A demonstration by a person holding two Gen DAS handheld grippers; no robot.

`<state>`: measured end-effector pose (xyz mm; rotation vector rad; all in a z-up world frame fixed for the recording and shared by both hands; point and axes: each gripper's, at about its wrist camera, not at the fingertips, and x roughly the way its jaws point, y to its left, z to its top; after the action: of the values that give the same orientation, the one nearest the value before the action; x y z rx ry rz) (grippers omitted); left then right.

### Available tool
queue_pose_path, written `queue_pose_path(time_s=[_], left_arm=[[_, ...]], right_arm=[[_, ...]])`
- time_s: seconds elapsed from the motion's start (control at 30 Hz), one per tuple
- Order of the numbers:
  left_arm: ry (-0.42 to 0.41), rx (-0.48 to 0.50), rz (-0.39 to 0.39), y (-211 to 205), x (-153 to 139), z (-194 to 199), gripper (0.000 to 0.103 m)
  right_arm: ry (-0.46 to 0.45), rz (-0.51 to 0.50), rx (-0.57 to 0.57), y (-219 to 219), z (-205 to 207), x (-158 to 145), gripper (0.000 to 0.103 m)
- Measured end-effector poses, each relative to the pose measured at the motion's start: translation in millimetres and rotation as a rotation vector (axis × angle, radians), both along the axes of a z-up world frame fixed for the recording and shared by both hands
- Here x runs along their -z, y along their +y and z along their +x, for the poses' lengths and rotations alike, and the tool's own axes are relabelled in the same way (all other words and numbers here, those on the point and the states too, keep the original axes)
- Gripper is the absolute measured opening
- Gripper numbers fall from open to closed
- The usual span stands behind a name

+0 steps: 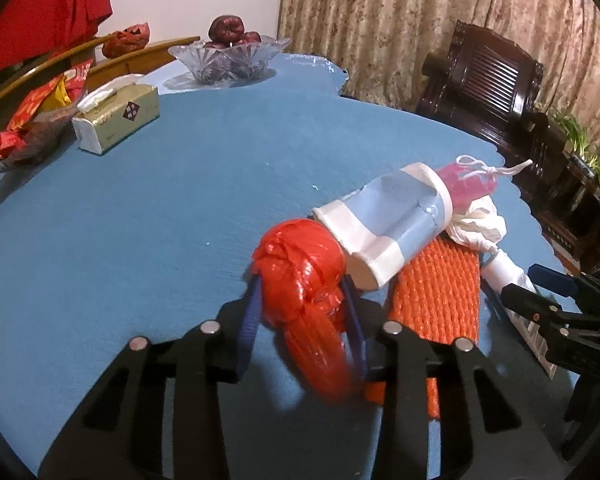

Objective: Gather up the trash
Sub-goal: 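Grasp the red plastic bag with the left tool while the right tool grasps the white tube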

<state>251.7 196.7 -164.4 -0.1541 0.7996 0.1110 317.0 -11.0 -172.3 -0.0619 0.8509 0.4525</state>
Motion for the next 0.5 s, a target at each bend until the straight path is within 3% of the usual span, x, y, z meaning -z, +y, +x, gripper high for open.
queue_pose_path(time_s=[0.07, 0.2, 0.5], left_arm=[[-0.003, -0.005, 0.0, 0, -2, -4, 0.034], [-0.023, -0.03, -0.004, 4, -11, -19, 0.033], [-0.045, 0.069, 0.005, -30, -31, -53, 0.033]], right_arm=[[0.008, 0.002, -0.023, 2, -3, 1, 0.05], [-0.014, -0.016, -0.036, 8, -13, -3, 0.043], [-0.038, 0.006, -0.031, 4, -35, -16, 0.041]])
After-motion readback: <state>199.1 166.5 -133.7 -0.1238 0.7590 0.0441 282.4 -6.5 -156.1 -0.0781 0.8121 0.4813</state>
